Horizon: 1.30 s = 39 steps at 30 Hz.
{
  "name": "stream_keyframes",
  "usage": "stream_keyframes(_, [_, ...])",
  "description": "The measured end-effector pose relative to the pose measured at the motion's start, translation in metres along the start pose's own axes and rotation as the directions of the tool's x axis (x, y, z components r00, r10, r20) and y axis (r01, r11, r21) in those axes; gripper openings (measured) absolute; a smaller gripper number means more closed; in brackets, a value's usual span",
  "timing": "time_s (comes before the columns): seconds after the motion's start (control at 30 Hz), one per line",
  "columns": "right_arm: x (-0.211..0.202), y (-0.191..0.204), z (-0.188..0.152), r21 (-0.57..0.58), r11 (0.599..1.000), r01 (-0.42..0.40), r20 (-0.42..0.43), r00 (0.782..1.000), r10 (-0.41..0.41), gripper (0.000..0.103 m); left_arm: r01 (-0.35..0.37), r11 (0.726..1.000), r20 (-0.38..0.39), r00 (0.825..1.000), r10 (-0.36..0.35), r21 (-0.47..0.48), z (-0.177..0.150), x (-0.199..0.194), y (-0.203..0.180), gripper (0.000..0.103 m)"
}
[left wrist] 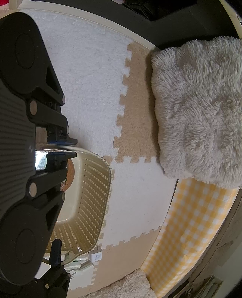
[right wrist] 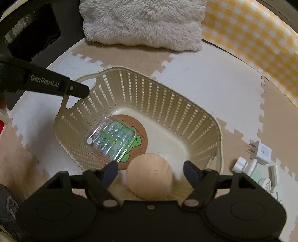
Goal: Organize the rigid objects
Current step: 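Lower the wooden coaster into the basket and open the right tool, then withdraw the right tool from the basket toward the remaining items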
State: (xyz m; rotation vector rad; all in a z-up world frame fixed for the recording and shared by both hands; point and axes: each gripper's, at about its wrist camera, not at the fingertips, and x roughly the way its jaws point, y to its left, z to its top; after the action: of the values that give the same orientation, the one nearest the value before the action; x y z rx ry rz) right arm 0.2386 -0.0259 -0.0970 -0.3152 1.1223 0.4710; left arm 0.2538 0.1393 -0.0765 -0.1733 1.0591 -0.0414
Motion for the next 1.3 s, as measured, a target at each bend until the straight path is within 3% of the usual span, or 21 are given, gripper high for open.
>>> stream_keyframes(0.47, [-0.011,-0.006,-0.003,0.056,0.998,-0.026,0.013,1.0,0.025,0.077,-0.001,1.0,0.0,1.0,0.001,0.001,0.0,0.0,0.0,0.007])
stream_keyframes(0.8, [-0.052,-0.013,-0.01,0.098,0.993,-0.065,0.126,0.991,0.053,0.079,-0.006,1.0,0.0,1.0,0.006,0.009,-0.001,-0.001,0.001,0.007])
stream_keyframes(1.1, [-0.106,-0.037,-0.03,0.157,0.985,-0.073,0.289,0.957,0.025,0.084,-0.007,1.0,-0.001,1.0,0.007,0.011,-0.001,-0.001,0.001,0.007])
stream_keyframes(1.3, [-0.13,-0.068,-0.051,0.227,0.973,-0.049,0.378,0.925,-0.042,0.091,-0.011,1.0,-0.002,1.0,0.011,0.024,-0.001,-0.001,0.0,0.007])
